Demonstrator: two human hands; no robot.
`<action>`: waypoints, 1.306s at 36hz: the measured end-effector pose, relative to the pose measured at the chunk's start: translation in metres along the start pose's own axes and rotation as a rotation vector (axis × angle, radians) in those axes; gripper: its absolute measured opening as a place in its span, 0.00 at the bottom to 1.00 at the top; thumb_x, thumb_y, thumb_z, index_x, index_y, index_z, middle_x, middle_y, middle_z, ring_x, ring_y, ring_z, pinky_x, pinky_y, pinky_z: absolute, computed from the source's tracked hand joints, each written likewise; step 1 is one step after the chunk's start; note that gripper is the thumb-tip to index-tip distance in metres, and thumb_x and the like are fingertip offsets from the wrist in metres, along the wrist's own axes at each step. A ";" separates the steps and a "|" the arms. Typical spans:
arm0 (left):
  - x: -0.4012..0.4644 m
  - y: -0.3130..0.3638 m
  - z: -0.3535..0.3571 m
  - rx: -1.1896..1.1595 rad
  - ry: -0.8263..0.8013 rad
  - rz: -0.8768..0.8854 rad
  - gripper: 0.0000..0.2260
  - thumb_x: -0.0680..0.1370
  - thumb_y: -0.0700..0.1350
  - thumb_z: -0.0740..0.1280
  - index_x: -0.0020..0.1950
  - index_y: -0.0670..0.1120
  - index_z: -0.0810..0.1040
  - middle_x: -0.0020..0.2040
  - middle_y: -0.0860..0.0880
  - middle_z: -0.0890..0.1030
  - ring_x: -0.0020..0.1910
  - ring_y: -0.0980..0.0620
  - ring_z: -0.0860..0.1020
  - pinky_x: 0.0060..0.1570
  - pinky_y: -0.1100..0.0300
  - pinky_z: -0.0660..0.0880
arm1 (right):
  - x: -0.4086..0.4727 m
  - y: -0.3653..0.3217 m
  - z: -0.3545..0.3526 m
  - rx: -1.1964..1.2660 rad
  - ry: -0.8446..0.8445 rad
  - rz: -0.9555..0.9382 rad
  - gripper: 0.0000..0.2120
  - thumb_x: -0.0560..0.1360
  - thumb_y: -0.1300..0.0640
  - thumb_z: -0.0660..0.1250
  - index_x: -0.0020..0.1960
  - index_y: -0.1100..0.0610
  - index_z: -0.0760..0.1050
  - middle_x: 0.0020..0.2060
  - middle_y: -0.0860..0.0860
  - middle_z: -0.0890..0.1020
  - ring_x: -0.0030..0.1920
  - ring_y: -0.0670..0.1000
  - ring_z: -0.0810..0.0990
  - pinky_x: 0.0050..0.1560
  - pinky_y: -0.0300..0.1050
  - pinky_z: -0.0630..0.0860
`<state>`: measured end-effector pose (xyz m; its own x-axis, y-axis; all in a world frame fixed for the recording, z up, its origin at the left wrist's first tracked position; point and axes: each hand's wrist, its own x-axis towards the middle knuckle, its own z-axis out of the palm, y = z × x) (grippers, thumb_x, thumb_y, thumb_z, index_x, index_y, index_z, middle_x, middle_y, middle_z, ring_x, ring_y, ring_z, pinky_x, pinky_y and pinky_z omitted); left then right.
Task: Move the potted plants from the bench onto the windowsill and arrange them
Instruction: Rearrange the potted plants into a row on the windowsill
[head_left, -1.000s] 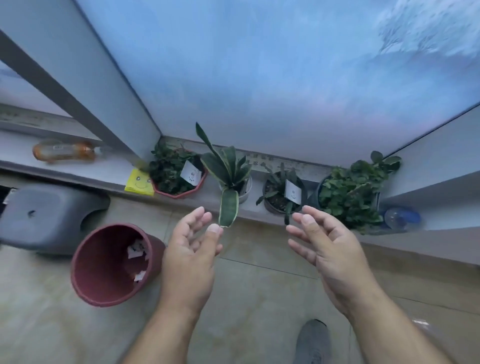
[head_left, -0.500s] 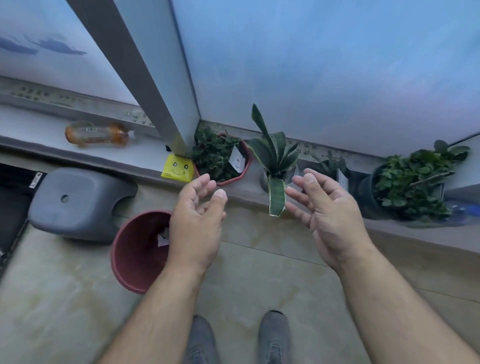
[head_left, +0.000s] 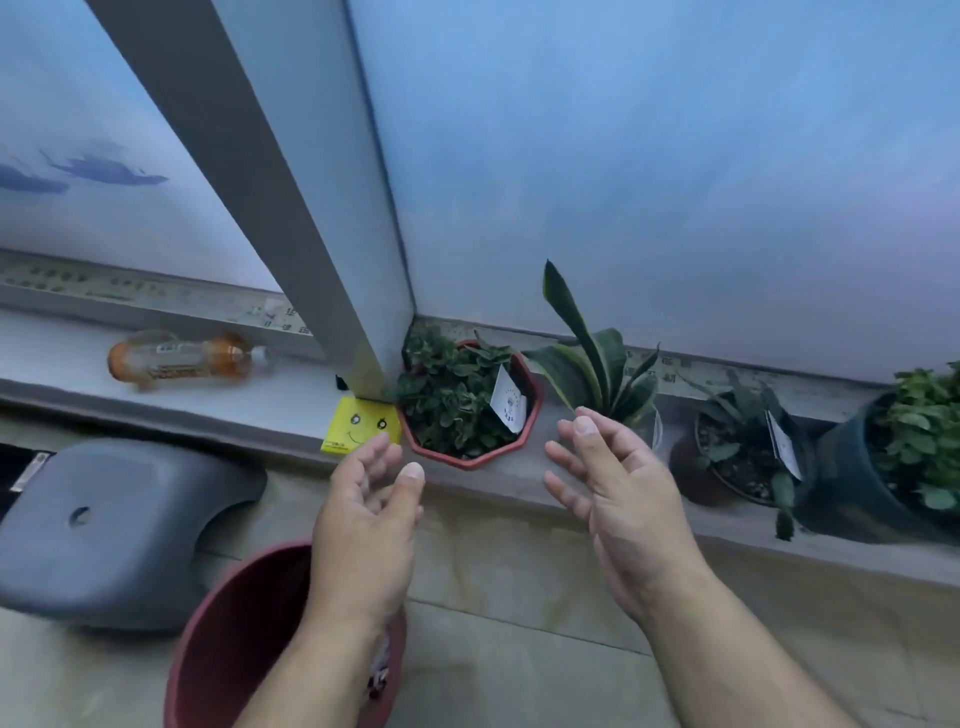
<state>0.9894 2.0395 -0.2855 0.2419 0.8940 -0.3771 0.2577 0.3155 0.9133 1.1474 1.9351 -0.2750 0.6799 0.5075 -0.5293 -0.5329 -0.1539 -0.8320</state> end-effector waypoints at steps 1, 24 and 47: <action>0.005 -0.004 0.000 0.032 -0.006 0.002 0.17 0.79 0.42 0.69 0.65 0.57 0.72 0.63 0.55 0.79 0.56 0.58 0.81 0.55 0.54 0.80 | 0.004 0.004 0.003 -0.012 0.009 -0.006 0.12 0.79 0.52 0.69 0.62 0.50 0.78 0.58 0.51 0.84 0.59 0.50 0.84 0.62 0.55 0.81; 0.091 -0.062 0.030 0.154 -0.044 -0.053 0.08 0.81 0.44 0.65 0.60 0.49 0.72 0.51 0.54 0.82 0.49 0.54 0.79 0.52 0.58 0.69 | 0.106 0.062 0.032 -0.555 0.173 -0.144 0.14 0.79 0.57 0.62 0.58 0.49 0.84 0.50 0.47 0.87 0.47 0.50 0.85 0.50 0.53 0.85; 0.096 -0.064 0.032 -0.203 -0.008 -0.120 0.10 0.83 0.41 0.64 0.64 0.44 0.73 0.56 0.47 0.80 0.51 0.52 0.78 0.62 0.44 0.75 | 0.088 0.074 0.038 -0.386 0.136 0.035 0.13 0.69 0.55 0.68 0.54 0.52 0.77 0.41 0.54 0.85 0.37 0.55 0.80 0.41 0.55 0.77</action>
<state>1.0257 2.0949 -0.3851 0.2288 0.8441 -0.4850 0.0922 0.4771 0.8740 1.1485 2.0007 -0.3770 0.7392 0.3833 -0.5538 -0.3461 -0.4891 -0.8006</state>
